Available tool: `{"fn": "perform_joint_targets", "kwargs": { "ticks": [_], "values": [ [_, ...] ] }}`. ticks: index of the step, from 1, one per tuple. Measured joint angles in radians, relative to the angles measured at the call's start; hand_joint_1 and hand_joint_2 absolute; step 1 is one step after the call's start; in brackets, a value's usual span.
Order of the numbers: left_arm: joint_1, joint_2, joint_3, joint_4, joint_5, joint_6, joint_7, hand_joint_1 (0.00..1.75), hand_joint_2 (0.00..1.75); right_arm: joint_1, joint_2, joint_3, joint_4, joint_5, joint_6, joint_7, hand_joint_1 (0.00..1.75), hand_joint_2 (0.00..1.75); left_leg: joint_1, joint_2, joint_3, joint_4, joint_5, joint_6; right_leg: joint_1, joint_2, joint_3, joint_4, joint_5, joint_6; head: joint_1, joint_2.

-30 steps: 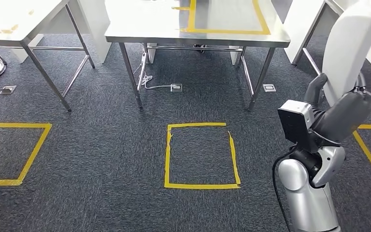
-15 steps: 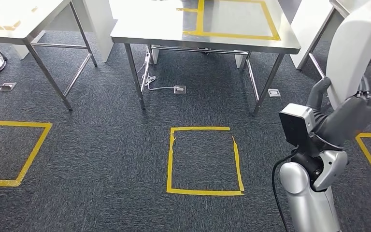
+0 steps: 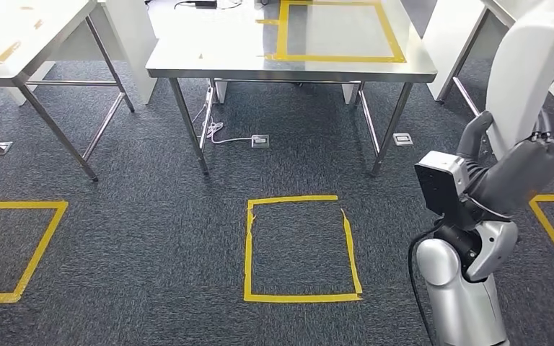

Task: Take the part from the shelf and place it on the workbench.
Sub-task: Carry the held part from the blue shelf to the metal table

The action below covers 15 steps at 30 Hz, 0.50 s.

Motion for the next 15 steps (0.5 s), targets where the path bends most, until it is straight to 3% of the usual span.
{"fn": "perform_joint_targets", "kwargs": {
  "ticks": [1,4,6,9,10,11,12,14,15],
  "values": [
    [0.0,0.0,0.0,0.0,0.001,0.0,0.0,0.0,1.75,-0.003,0.0,0.0,0.0,0.0,0.002,0.0,1.75,1.75,-0.001,0.0,0.012,-0.029,0.006,0.006,0.002,0.001,0.002,0.0,-0.007,0.005,0.0,0.0],
    [0.0,0.0,0.001,0.001,0.004,0.0,0.0,0.0,1.75,-0.011,0.0,0.0,0.001,-0.001,0.007,-0.001,1.75,1.75,-0.001,-0.002,0.024,-0.041,-0.009,0.028,0.003,0.003,0.01,0.009,-0.011,0.021,0.003,0.0],
    [0.0,0.0,0.003,0.0,0.004,0.0,-0.001,0.0,1.75,-0.019,0.0,0.0,0.002,-0.006,0.009,-0.004,1.75,1.75,0.002,-0.005,0.039,-0.044,-0.019,0.041,0.0,-0.002,-0.009,0.058,-0.028,0.03,0.006,0.0],
    [0.0,-0.001,0.006,-0.001,0.004,0.001,-0.002,0.0,1.75,-0.033,0.0,0.001,0.007,-0.041,0.027,-0.014,1.75,1.75,0.003,-0.005,0.059,-0.045,-0.037,0.048,-0.004,-0.006,-0.125,0.233,-0.091,0.044,0.013,0.0],
    [0.001,-0.001,0.008,-0.001,0.004,0.001,-0.002,0.0,1.75,-0.034,0.0,0.001,0.01,-0.061,0.036,-0.017,1.75,1.75,0.003,-0.005,0.066,-0.045,-0.045,0.047,-0.006,-0.007,-0.163,0.276,-0.098,0.046,0.014,0.0],
    [0.002,-0.001,0.009,-0.001,0.004,0.001,-0.002,0.0,1.75,-0.034,0.0,0.001,0.012,-0.081,0.043,-0.021,1.75,1.75,0.003,-0.004,0.075,-0.045,-0.053,0.046,-0.007,-0.008,-0.186,0.286,-0.086,0.046,0.015,0.0],
    [0.002,-0.001,0.01,-0.001,0.004,0.0,-0.002,0.0,1.75,-0.034,0.0,0.001,0.014,-0.096,0.048,-0.024,1.75,1.75,0.003,-0.001,0.088,-0.045,-0.062,0.045,-0.007,-0.01,-0.19,0.259,-0.053,0.044,0.016,0.0],
    [0.003,-0.002,0.011,-0.001,0.002,0.0,-0.002,0.0,1.75,-0.035,0.0,0.001,0.015,-0.112,0.052,-0.03,1.75,1.75,0.003,0.007,0.114,-0.045,-0.084,0.041,-0.004,-0.03,-0.158,0.128,0.045,0.035,0.018,0.0],
    [0.003,-0.003,0.012,-0.001,0.001,0.0,-0.002,0.0,1.75,-0.035,0.0,0.001,0.016,-0.117,0.053,-0.032,1.75,1.75,0.002,0.011,0.127,-0.046,-0.094,0.036,0.002,-0.045,-0.143,0.071,0.071,0.028,0.019,0.0]
  ]
}}
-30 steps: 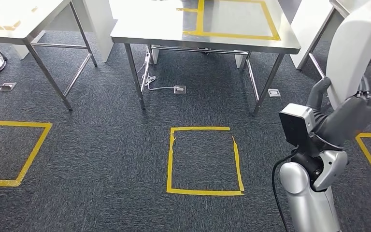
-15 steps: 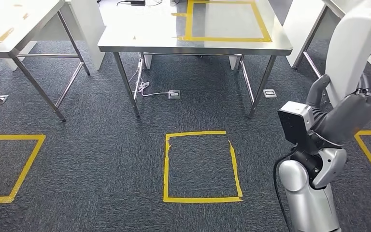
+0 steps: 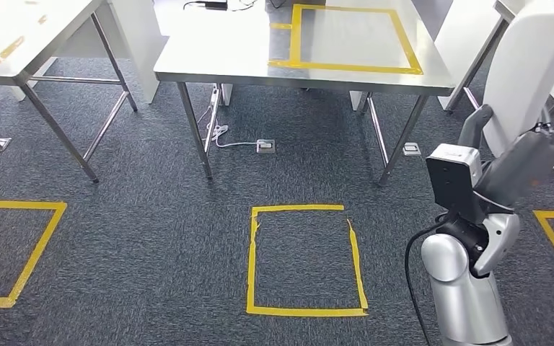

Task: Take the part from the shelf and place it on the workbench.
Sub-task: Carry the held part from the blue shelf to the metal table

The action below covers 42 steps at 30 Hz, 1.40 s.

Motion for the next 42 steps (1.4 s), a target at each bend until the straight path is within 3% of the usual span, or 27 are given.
{"fn": "perform_joint_targets", "kwargs": {
  "ticks": [2,5,7,9,11,12,15,16,17,20,22,25,26,27,28,30,31,33,36,38,40,42],
  "values": [
    [0.001,-0.001,0.001,0.0,-0.002,0.0,0.001,0.0,1.75,-0.002,0.0,0.0,0.001,-0.004,0.002,-0.001,1.75,1.75,-0.004,0.013,0.02,-0.005,-0.014,-0.014,0.01,-0.018,0.015,-0.05,0.017,-0.015,0.003,0.0],
    [0.0,0.0,0.002,0.0,-0.004,0.0,0.001,0.0,1.75,-0.005,0.0,0.001,0.002,-0.006,0.001,0.0,1.75,1.75,-0.007,0.026,0.031,0.022,-0.01,-0.035,0.005,0.007,0.04,-0.061,0.016,-0.035,0.001,0.0],
    [-0.004,0.0,0.002,0.0,-0.006,0.0,0.001,0.0,1.75,-0.007,0.0,0.001,0.0,-0.002,-0.003,0.001,1.75,1.75,-0.005,0.012,-0.015,0.105,-0.021,-0.043,0.001,0.021,0.062,-0.065,0.004,-0.048,-0.005,0.0],
    [-0.005,0.001,0.002,0.0,-0.006,0.0,0.001,0.0,1.75,-0.005,0.0,0.001,-0.001,0.008,-0.009,0.004,1.75,1.75,-0.004,-0.002,-0.094,0.218,-0.071,-0.048,0.002,0.035,0.079,-0.066,-0.013,-0.055,-0.011,0.0],
    [-0.001,0.002,0.003,0.0,-0.006,0.0,0.002,0.0,1.75,0.0,0.001,0.001,-0.001,0.016,-0.014,0.007,1.75,1.75,-0.004,-0.006,-0.159,0.272,-0.103,-0.048,0.003,0.051,0.098,-0.065,-0.031,-0.056,-0.014,0.0],
    [0.0,0.002,0.003,0.0,-0.006,0.0,0.002,0.0,1.75,0.002,0.001,0.001,-0.001,0.019,-0.015,0.007,1.75,1.75,-0.005,-0.007,-0.169,0.254,-0.086,-0.047,0.004,0.057,0.111,-0.065,-0.04,-0.055,-0.016,0.0],
    [0.001,0.004,0.003,0.001,-0.006,0.0,0.003,0.0,1.75,0.006,0.001,0.001,0.0,0.043,-0.025,0.015,1.75,1.75,-0.007,-0.01,-0.145,0.081,0.055,-0.034,0.005,0.067,0.147,-0.062,-0.072,-0.047,-0.018,0.0],
    [0.001,0.005,0.003,0.002,-0.006,0.0,0.003,0.0,1.75,0.007,0.001,0.001,-0.001,0.055,-0.031,0.018,1.75,1.75,-0.009,-0.011,-0.136,0.038,0.084,-0.03,0.005,0.069,0.154,-0.061,-0.082,-0.042,-0.019,0.0],
    [0.001,0.005,0.004,0.002,-0.006,0.0,0.003,0.0,1.75,0.008,0.001,0.001,-0.001,0.064,-0.036,0.021,1.75,1.75,-0.01,-0.013,-0.131,0.016,0.097,-0.025,0.006,0.071,0.157,-0.061,-0.09,-0.035,-0.02,0.0],
    [-0.001,0.004,0.004,0.002,-0.006,0.0,0.002,0.0,1.75,0.013,0.0,0.001,-0.005,0.08,-0.052,0.021,1.75,1.75,-0.008,-0.014,-0.113,0.005,0.095,-0.008,0.007,0.069,0.165,-0.045,-0.094,-0.018,-0.019,0.0],
    [-0.002,0.003,0.005,0.002,-0.006,0.0,0.001,0.0,1.75,0.013,-0.001,0.002,-0.008,0.089,-0.061,0.019,1.75,1.75,-0.004,-0.015,-0.097,0.002,0.088,0.002,0.006,0.055,0.131,0.023,-0.1,-0.009,-0.015,0.0],
    [-0.001,0.003,0.005,0.003,-0.006,0.0,0.001,0.0,1.75,0.021,-0.002,0.002,-0.009,0.098,-0.068,0.019,1.75,1.75,-0.003,-0.015,-0.079,0.001,0.068,0.006,-0.003,0.042,0.0,0.202,-0.158,0.007,-0.009,0.0],
    [0.0,0.003,0.006,0.003,-0.006,0.0,0.001,0.0,1.75,0.024,-0.002,0.002,-0.009,0.099,-0.069,0.02,1.75,1.75,-0.002,-0.015,-0.071,0.001,0.06,0.005,-0.006,0.041,-0.033,0.23,-0.172,0.011,-0.008,0.0],
    [0.0,0.003,0.006,0.003,-0.006,0.0,0.001,0.0,1.75,0.026,-0.002,0.002,-0.009,0.099,-0.069,0.02,1.75,1.75,-0.002,-0.015,-0.061,0.001,0.052,0.003,-0.007,0.039,-0.049,0.225,-0.167,0.013,-0.008,0.0],
    [0.0,0.003,0.006,0.004,-0.006,0.0,0.001,0.0,1.75,0.027,-0.002,0.002,-0.009,0.1,-0.069,0.019,1.75,1.75,-0.002,-0.014,-0.05,0.001,0.043,0.002,-0.009,0.038,-0.047,0.187,-0.138,0.014,-0.007,0.0],
    [-0.001,0.002,0.006,0.004,-0.006,0.0,0.001,0.0,1.75,0.025,-0.003,0.003,-0.008,0.101,-0.069,0.018,1.75,1.75,-0.002,-0.014,-0.024,0.002,0.024,-0.003,-0.008,0.031,-0.009,0.05,-0.04,0.009,-0.006,0.0],
    [-0.001,0.002,0.006,0.004,-0.006,0.0,0.001,0.0,1.75,0.024,-0.003,0.003,-0.007,0.102,-0.069,0.018,1.75,1.75,-0.003,-0.014,-0.018,0.001,0.015,-0.008,-0.006,0.027,0.008,-0.004,-0.014,0.005,-0.005,0.0],
    [-0.002,0.002,0.006,0.004,-0.006,0.0,0.001,0.0,1.75,0.022,-0.003,0.003,-0.004,0.104,-0.068,0.017,1.75,1.75,-0.006,-0.014,-0.006,-0.001,0.005,-0.022,-0.002,0.023,0.026,-0.049,-0.008,-0.006,-0.005,0.0],
    [-0.003,0.003,0.007,0.004,-0.007,-0.001,0.002,0.0,1.75,0.019,-0.004,0.006,-0.004,0.108,-0.068,0.016,1.75,1.75,-0.005,-0.012,0.009,0.024,0.002,-0.042,-0.005,0.031,0.056,-0.061,-0.006,-0.03,-0.008,0.0],
    [-0.005,0.004,0.007,0.004,-0.008,-0.002,0.004,0.0,1.75,0.016,-0.003,0.009,-0.004,0.111,-0.066,0.016,1.75,1.75,-0.004,-0.013,-0.035,0.105,-0.019,-0.048,-0.005,0.031,0.077,-0.063,-0.009,-0.042,-0.012,0.0],
    [-0.004,0.004,0.007,0.004,-0.008,-0.003,0.005,0.0,1.75,0.016,-0.003,0.014,-0.003,0.115,-0.062,0.015,1.75,1.75,-0.005,-0.013,-0.12,0.224,-0.069,-0.05,-0.003,0.034,0.089,-0.063,-0.022,-0.048,-0.017,0.0],
    [-0.001,0.004,0.007,0.004,-0.008,-0.004,0.007,0.0,1.75,0.02,-0.003,0.019,-0.001,0.117,-0.059,0.014,1.75,1.75,-0.005,-0.013,-0.179,0.27,-0.1,-0.049,-0.001,0.038,0.104,-0.062,-0.037,-0.049,-0.018,0.0]
  ]
}}
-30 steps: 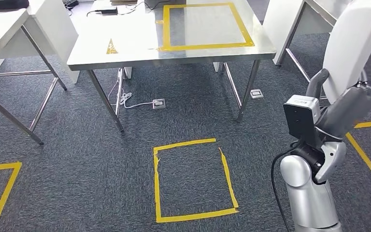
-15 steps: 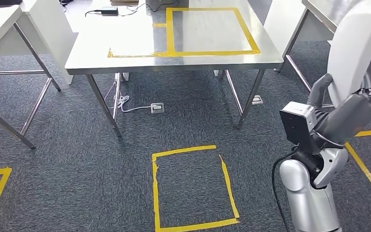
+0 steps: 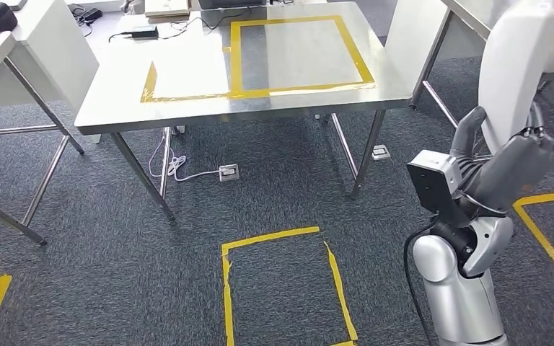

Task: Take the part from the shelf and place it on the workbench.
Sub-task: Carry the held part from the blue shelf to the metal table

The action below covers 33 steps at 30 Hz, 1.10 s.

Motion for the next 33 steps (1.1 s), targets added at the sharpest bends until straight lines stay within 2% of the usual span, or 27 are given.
{"fn": "perform_joint_targets", "kwargs": {
  "ticks": [1,2,3,4,5,6,9,10,11,12,14,15,16,17,19,20,21,23,24,25,26,27,29,30,31,32,33],
  "values": [
    [0.001,0.0,0.0,0.0,0.0,0.0,0.001,0.0,1.75,0.002,0.0,0.001,0.001,0.001,0.001,0.0,1.75,1.75,0.0,0.0,-0.007,-0.025,0.015,0.003,0.001,0.001,0.011,0.0,-0.009,0.001,-0.001,0.0],
    [0.002,0.001,0.0,0.0,0.0,0.0,0.001,0.0,1.75,0.003,0.0,0.002,0.002,0.001,0.001,0.0,1.75,1.75,-0.001,0.0,-0.001,-0.076,0.054,0.006,0.001,0.002,0.022,0.0,-0.019,0.002,-0.001,0.0],
    [0.003,0.002,0.0,0.0,0.0,0.0,0.002,0.0,1.75,0.003,0.0,0.003,0.002,0.002,0.001,0.0,1.75,1.75,-0.002,0.0,0.01,-0.142,0.111,0.012,0.002,0.002,0.032,0.001,-0.029,0.004,-0.002,0.0],
    [0.004,0.002,0.0,0.001,0.0,0.0,0.002,0.0,1.75,0.003,0.0,0.004,0.003,0.003,0.002,-0.001,1.75,1.75,-0.005,-0.001,0.02,-0.196,0.153,0.016,0.003,0.004,0.04,0.002,-0.039,0.008,-0.002,0.0],
    [0.005,0.002,0.0,0.001,0.0,0.0,0.003,0.0,1.75,0.003,0.0,0.006,0.004,0.004,0.003,-0.002,1.75,1.75,-0.007,-0.002,0.028,-0.234,0.182,0.021,0.004,0.005,0.046,0.003,-0.05,0.013,-0.003,0.0],
    [0.006,0.002,0.001,0.001,0.0,0.001,0.004,0.0,1.75,0.003,0.0,0.008,0.004,0.005,0.006,-0.002,1.75,1.75,-0.008,-0.003,0.033,-0.255,0.195,0.027,0.006,0.007,0.051,0.006,-0.055,0.019,-0.003,0.0],
    [0.006,-0.002,0.001,0.0,-0.001,0.002,0.005,0.0,1.75,-0.001,0.0,0.015,0.005,0.008,0.013,-0.006,1.75,1.75,-0.003,-0.005,0.061,-0.265,0.189,0.044,0.008,0.01,0.066,0.027,-0.058,0.035,-0.001,0.0],
    [0.004,-0.003,0.002,0.0,-0.002,0.002,0.005,0.0,1.75,-0.005,-0.001,0.016,0.005,0.009,0.014,-0.008,1.75,1.75,-0.001,-0.005,0.074,-0.266,0.185,0.048,0.008,0.009,0.059,0.049,-0.063,0.039,0.001,0.0],
    [0.002,-0.004,0.003,0.0,-0.004,0.002,0.005,0.0,1.75,-0.009,-0.001,0.017,0.006,0.009,0.017,-0.009,1.75,1.75,0.001,-0.006,0.087,-0.266,0.181,0.051,0.006,0.007,0.036,0.092,-0.074,0.045,0.004,0.0],
    [0.0,-0.004,0.004,0.0,-0.005,0.002,0.005,0.0,1.75,-0.013,-0.001,0.018,0.007,0.01,0.019,-0.01,1.75,1.75,0.002,-0.006,0.095,-0.266,0.174,0.053,0.003,0.005,-0.001,0.149,-0.091,0.051,0.007,0.0],
    [0.0,-0.005,0.005,0.0,-0.01,0.002,0.005,0.0,1.75,-0.018,-0.002,0.021,0.012,0.011,0.022,-0.012,1.75,1.75,0.002,-0.006,0.11,-0.266,0.158,0.053,-0.002,0.001,-0.091,0.256,-0.139,0.061,0.012,0.0],
    [0.001,-0.005,0.006,0.0,-0.012,0.002,0.004,0.0,1.75,-0.018,-0.002,0.023,0.014,0.011,0.022,-0.013,1.75,1.75,0.003,-0.007,0.12,-0.266,0.148,0.052,-0.003,0.0,-0.124,0.274,-0.154,0.062,0.013,0.0],
    [0.001,-0.005,0.006,0.0,-0.014,0.002,0.004,0.0,1.75,-0.018,-0.002,0.026,0.016,0.011,0.023,-0.014,1.75,1.75,0.003,-0.007,0.133,-0.266,0.137,0.051,-0.004,-0.001,-0.14,0.26,-0.15,0.061,0.014,0.0],
    [0.002,-0.006,0.007,0.0,-0.015,0.002,0.004,0.0,1.75,-0.018,-0.002,0.03,0.018,0.01,0.023,-0.016,1.75,1.75,0.003,-0.007,0.149,-0.266,0.124,0.05,-0.004,-0.001,-0.144,0.217,-0.121,0.058,0.015,0.0],
    [0.001,-0.007,0.007,0.0,-0.018,0.002,0.003,0.0,1.75,-0.022,-0.005,0.039,0.027,0.007,0.028,-0.019,1.75,1.75,0.002,-0.008,0.175,-0.266,0.098,0.045,-0.002,-0.003,-0.135,0.097,-0.005,0.05,0.016,0.0],
    [0.001,-0.008,0.008,0.001,-0.02,0.002,0.004,0.0,1.75,-0.026,-0.008,0.044,0.034,0.004,0.033,-0.022,1.75,1.75,0.0,-0.009,0.183,-0.266,0.085,0.04,0.001,-0.004,-0.13,0.054,0.041,0.046,0.017,0.0],
    [0.0,-0.008,0.008,0.001,-0.023,0.001,0.005,0.0,1.75,-0.031,-0.01,0.05,0.042,0.0,0.039,-0.024,1.75,1.75,-0.002,-0.01,0.191,-0.268,0.074,0.035,0.003,-0.004,-0.127,0.03,0.069,0.042,0.017,0.0],
    [-0.001,-0.007,0.009,0.0,-0.03,0.001,0.007,0.0,1.75,-0.05,-0.012,0.065,0.056,-0.009,0.051,-0.029,1.75,1.75,-0.004,-0.01,0.205,-0.261,0.07,0.021,0.003,-0.002,-0.113,0.021,0.069,0.032,0.018,0.0],
    [-0.003,-0.007,0.01,0.0,-0.033,0.001,0.008,0.0,1.75,-0.061,-0.012,0.074,0.061,-0.013,0.054,-0.031,1.75,1.75,-0.003,-0.01,0.205,-0.245,0.075,0.016,0.001,-0.002,-0.102,0.018,0.067,0.025,0.017,0.0],
    [-0.004,-0.007,0.01,-0.001,-0.035,0.001,0.007,0.0,1.75,-0.074,-0.012,0.083,0.066,-0.016,0.057,-0.032,1.75,1.75,-0.003,-0.009,0.191,-0.211,0.084,0.012,0.0,-0.001,-0.09,0.015,0.061,0.017,0.016,0.0],
    [-0.006,-0.006,0.01,-0.001,-0.038,0.001,0.007,0.0,1.75,-0.085,-0.012,0.093,0.073,-0.019,0.06,-0.033,1.75,1.75,-0.003,-0.008,0.162,-0.163,0.084,0.009,-0.001,-0.001,-0.076,0.013,0.054,0.011,0.014,0.0],
    [-0.007,-0.007,0.01,-0.001,-0.04,0.0,0.007,0.0,1.75,-0.094,-0.012,0.104,0.081,-0.022,0.062,-0.033,1.75,1.75,-0.003,-0.008,0.124,-0.107,0.075,0.007,-0.001,-0.001,-0.064,0.012,0.044,0.006,0.012,0.0],
    [-0.006,-0.007,0.01,-0.001,-0.046,0.0,0.008,0.0,1.75,-0.106,-0.011,0.126,0.097,-0.026,0.068,-0.033,1.75,1.75,-0.003,-0.007,0.042,-0.013,0.02,0.004,0.0,0.0,-0.041,0.012,0.022,0.001,0.009,0.0],
    [-0.004,-0.007,0.01,0.0,-0.049,-0.001,0.01,0.0,1.75,-0.108,-0.011,0.137,0.104,-0.027,0.071,-0.033,1.75,1.75,-0.003,-0.007,0.011,0.002,-0.009,0.004,0.001,0.001,-0.027,0.012,0.01,0.0,0.008,0.0],
    [-0.003,-0.007,0.01,0.0,-0.051,-0.002,0.012,0.0,1.75,-0.11,-0.011,0.146,0.11,-0.028,0.074,-0.033,1.75,1.75,-0.003,-0.006,-0.007,-0.006,-0.023,0.005,0.001,0.002,-0.012,0.012,-0.003,0.0,0.008,0.0],
    [-0.003,-0.006,0.01,0.0,-0.053,-0.003,0.013,0.0,1.75,-0.112,-0.011,0.154,0.114,-0.029,0.076,-0.033,1.75,1.75,-0.003,-0.006,-0.014,-0.037,-0.011,0.007,0.002,0.003,0.005,0.012,-0.016,0.001,0.007,0.0],
    [-0.002,-0.006,0.01,0.0,-0.055,-0.004,0.014,0.0,1.75,-0.115,-0.011,0.161,0.118,-0.03,0.078,-0.034,1.75,1.75,-0.004,-0.006,-0.014,-0.088,0.03,0.011,0.003,0.003,0.024,0.012,-0.031,0.002,0.006,0.0]
  ]
}}
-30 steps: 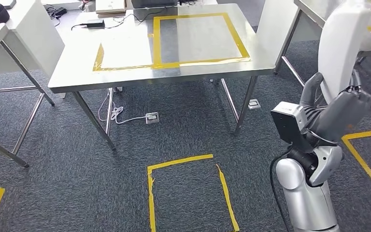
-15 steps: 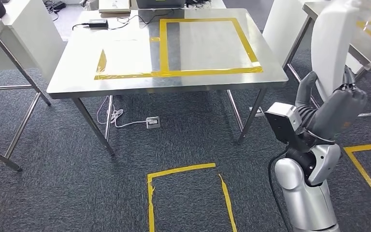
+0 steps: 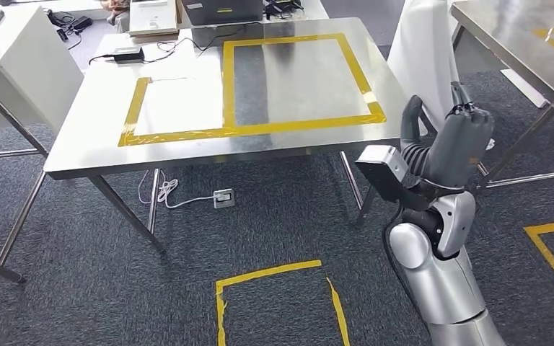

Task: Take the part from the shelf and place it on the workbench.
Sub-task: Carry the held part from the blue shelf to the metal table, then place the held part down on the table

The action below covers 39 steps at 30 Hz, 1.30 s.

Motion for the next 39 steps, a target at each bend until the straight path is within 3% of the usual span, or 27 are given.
{"fn": "perform_joint_targets", "kwargs": {
  "ticks": [2,3,4,7,9,11,13,14,15,17,18,19,22,24,25,27,28,29,30,33,34,35,37,39],
  "values": [
    [0.003,0.001,0.0,0.001,-0.005,-0.002,0.004,0.0,1.75,-0.007,0.0,0.014,0.009,-0.001,0.005,-0.002,1.75,1.75,-0.003,0.001,0.007,-0.109,0.129,0.01,0.004,0.002,0.028,0.003,-0.028,0.006,-0.002,0.0],
    [0.005,0.001,0.0,0.001,-0.009,-0.003,0.006,0.0,1.75,-0.011,-0.001,0.021,0.014,-0.002,0.01,-0.003,1.75,1.75,-0.004,0.001,0.012,-0.142,0.175,0.016,0.006,0.003,0.036,0.002,-0.041,0.011,-0.003,0.0],
    [0.005,0.001,0.0,0.002,-0.012,-0.004,0.007,0.0,1.75,-0.014,-0.001,0.026,0.018,-0.003,0.014,-0.004,1.75,1.75,-0.005,0.002,0.016,-0.159,0.198,0.022,0.007,0.005,0.043,0.005,-0.048,0.018,-0.003,0.0],
    [0.001,-0.003,-0.001,0.001,-0.022,-0.009,0.008,0.0,1.75,-0.022,-0.01,0.035,0.024,-0.007,0.022,-0.004,1.75,1.75,0.0,0.0,0.045,-0.168,0.189,0.041,0.008,0.005,0.03,0.054,-0.033,0.036,-0.001,0.0],
    [-0.002,-0.004,-0.002,0.0,-0.029,-0.012,0.01,0.0,1.75,-0.027,-0.021,0.043,0.031,-0.008,0.029,-0.006,1.75,1.75,0.004,-0.001,0.068,-0.174,0.174,0.05,0.005,0.002,-0.035,0.152,-0.03,0.049,0.003,0.0],
    [-0.002,-0.005,-0.003,0.0,-0.035,-0.013,0.014,0.0,1.75,-0.03,-0.031,0.053,0.044,-0.009,0.036,-0.012,1.75,1.75,0.005,-0.003,0.088,-0.175,0.154,0.053,-0.001,0.0,-0.121,0.251,-0.074,0.061,0.007,0.0],
    [-0.002,-0.007,-0.004,0.0,-0.04,-0.014,0.018,0.0,1.75,-0.038,-0.037,0.067,0.064,-0.011,0.043,-0.018,1.75,1.75,0.005,-0.004,0.112,-0.175,0.132,0.052,-0.005,-0.002,-0.179,0.278,-0.11,0.065,0.009,0.0],
    [-0.002,-0.007,-0.005,0.0,-0.044,-0.014,0.019,0.0,1.75,-0.047,-0.038,0.076,0.076,-0.01,0.046,-0.019,1.75,1.75,0.005,-0.004,0.126,-0.175,0.12,0.05,-0.006,-0.003,-0.188,0.252,-0.098,0.064,0.01,0.0],
    [-0.003,-0.008,-0.007,0.0,-0.049,-0.015,0.02,0.0,1.75,-0.058,-0.04,0.086,0.088,-0.008,0.049,-0.019,1.75,1.75,0.005,-0.004,0.142,-0.175,0.108,0.048,-0.006,-0.004,-0.183,0.2,-0.062,0.061,0.011,0.0],
    [-0.005,-0.01,-0.011,0.0,-0.059,-0.017,0.023,0.0,1.75,-0.086,-0.041,0.108,0.118,-0.002,0.053,-0.015,1.75,1.75,0.004,-0.004,0.167,-0.175,0.084,0.041,-0.003,-0.006,-0.159,0.072,0.051,0.052,0.012,0.0],
    [-0.007,-0.011,-0.013,0.0,-0.063,-0.018,0.025,0.0,1.75,-0.1,-0.041,0.119,0.133,0.001,0.054,-0.013,1.75,1.75,0.003,-0.005,0.176,-0.177,0.072,0.036,0.001,-0.006,-0.149,0.029,0.088,0.046,0.012,0.0],
    [-0.009,-0.011,-0.015,0.0,-0.066,-0.02,0.026,0.0,1.75,-0.112,-0.041,0.128,0.146,0.003,0.055,-0.011,1.75,1.75,0.003,-0.005,0.186,-0.177,0.066,0.03,0.004,-0.006,-0.142,0.005,0.109,0.039,0.012,0.0],
    [-0.015,-0.01,-0.02,-0.002,-0.07,-0.023,0.028,0.0,1.75,-0.143,-0.041,0.151,0.176,0.003,0.055,-0.011,1.75,1.75,0.002,-0.005,0.205,-0.163,0.069,0.008,0.003,-0.005,-0.107,-0.014,0.096,0.015,0.012,0.0],
    [-0.019,-0.009,-0.022,-0.004,-0.07,-0.024,0.028,0.0,1.75,-0.172,-0.036,0.168,0.201,0.001,0.055,-0.015,1.75,1.75,0.003,-0.002,0.17,-0.091,0.071,-0.001,-0.001,-0.005,-0.075,-0.021,0.084,0.003,0.007,0.0],
    [-0.021,-0.009,-0.022,-0.004,-0.071,-0.024,0.028,0.0,1.75,-0.187,-0.031,0.178,0.218,0.002,0.056,-0.015,1.75,1.75,0.003,-0.001,0.13,-0.031,0.061,-0.004,-0.002,-0.004,-0.064,-0.024,0.074,-0.001,0.004,0.0],
    [-0.022,-0.009,-0.022,-0.004,-0.072,-0.025,0.029,0.0,1.75,-0.216,-0.016,0.198,0.257,0.004,0.058,-0.012,1.75,1.75,0.004,0.0,0.042,0.067,0.009,-0.01,-0.001,-0.001,-0.044,-0.024,0.053,-0.004,-0.002,0.0],
    [-0.021,-0.009,-0.023,-0.004,-0.073,-0.026,0.03,0.0,1.75,-0.23,-0.007,0.208,0.28,0.005,0.059,-0.009,1.75,1.75,0.004,0.0,0.009,0.085,-0.016,-0.01,-0.001,0.001,-0.031,-0.024,0.041,-0.004,-0.004,0.0],
    [-0.019,-0.008,-0.023,-0.004,-0.075,-0.026,0.031,0.0,1.75,-0.244,0.0,0.215,0.3,0.004,0.061,-0.006,1.75,1.75,0.004,0.0,-0.008,0.073,-0.021,-0.008,0.0,0.002,-0.016,-0.024,0.029,-0.004,-0.006,0.0],
    [-0.018,-0.008,-0.023,-0.004,-0.078,-0.027,0.033,0.0,1.75,-0.26,0.008,0.222,0.32,0.004,0.063,-0.004,1.75,1.75,0.004,0.0,-0.012,0.034,0.003,-0.004,0.0,0.003,0.001,-0.024,0.016,-0.003,-0.007,0.0],
    [-0.014,-0.005,-0.023,-0.003,-0.083,-0.027,0.036,0.0,1.75,-0.312,0.029,0.242,0.387,-0.008,0.065,-0.008,1.75,1.75,-0.001,0.002,-0.002,-0.14,0.183,0.01,0.005,0.004,0.041,-0.019,-0.026,0.005,-0.01,0.0],
    [-0.013,-0.004,-0.023,-0.002,-0.085,-0.027,0.036,0.0,1.75,-0.327,0.034,0.249,0.408,-0.014,0.066,-0.012,1.75,1.75,-0.002,0.002,0.0,-0.17,0.222,0.014,0.007,0.005,0.047,-0.019,-0.037,0.011,-0.011,0.0],
    [-0.012,-0.004,-0.023,-0.001,-0.086,-0.027,0.035,0.0,1.75,-0.341,0.039,0.254,0.426,-0.019,0.066,-0.016,1.75,1.75,-0.003,0.003,0.001,-0.183,0.234,0.019,0.01,0.007,0.052,-0.016,-0.044,0.017,-0.011,0.0],
    [-0.015,-0.005,-0.023,-0.002,-0.087,-0.027,0.033,0.0,1.75,-0.372,0.047,0.259,0.459,-0.03,0.069,-0.023,1.75,1.75,0.001,0.001,0.014,-0.181,0.225,0.03,0.01,0.006,0.05,0.004,-0.045,0.027,-0.008,0.0],
    [-0.018,-0.004,-0.023,-0.004,-0.087,-0.027,0.03,0.0,1.75,-0.41,0.058,0.268,0.502,-0.037,0.073,-0.03,1.75,1.75,0.005,0.0,0.033,-0.184,0.212,0.04,0.007,0.002,0.003,0.09,-0.038,0.039,-0.004,0.0]
  ]
}}
